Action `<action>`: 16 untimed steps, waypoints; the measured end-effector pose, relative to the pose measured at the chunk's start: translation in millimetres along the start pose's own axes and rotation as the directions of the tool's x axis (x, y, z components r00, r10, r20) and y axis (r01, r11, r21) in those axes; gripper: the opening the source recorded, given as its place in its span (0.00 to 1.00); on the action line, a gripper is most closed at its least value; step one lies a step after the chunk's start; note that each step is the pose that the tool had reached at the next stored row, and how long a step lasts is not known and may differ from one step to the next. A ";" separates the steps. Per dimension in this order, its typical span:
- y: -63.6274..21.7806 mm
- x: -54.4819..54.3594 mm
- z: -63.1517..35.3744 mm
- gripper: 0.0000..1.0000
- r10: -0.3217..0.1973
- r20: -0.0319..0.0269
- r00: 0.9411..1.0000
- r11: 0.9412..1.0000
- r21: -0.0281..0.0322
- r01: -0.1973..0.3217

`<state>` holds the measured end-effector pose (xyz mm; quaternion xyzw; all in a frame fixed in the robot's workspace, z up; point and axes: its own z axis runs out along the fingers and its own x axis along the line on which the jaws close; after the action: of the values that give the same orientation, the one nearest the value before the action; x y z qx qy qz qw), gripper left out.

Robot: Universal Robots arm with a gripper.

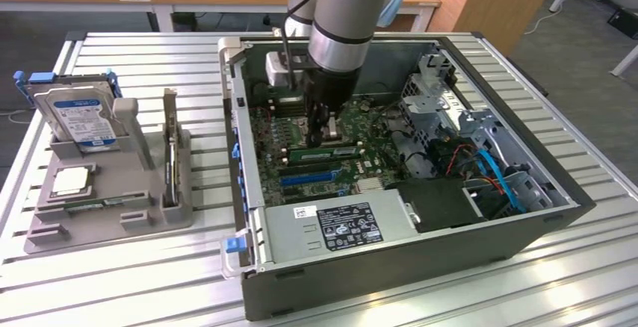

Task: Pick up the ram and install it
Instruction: 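Press down the ram until it locks into place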

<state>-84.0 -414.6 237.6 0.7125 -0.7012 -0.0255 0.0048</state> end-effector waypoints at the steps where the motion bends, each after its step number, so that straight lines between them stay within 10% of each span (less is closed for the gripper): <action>1: 0.0 0.3 0.0 0.11 0.000 0.000 1.000 1.000 0.000 0.000; 16: -0.2 0.6 4.9 0.11 0.000 0.000 1.000 1.000 0.000 0.000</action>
<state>-84.0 -415.0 232.7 0.7125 -0.7012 -0.0255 0.0049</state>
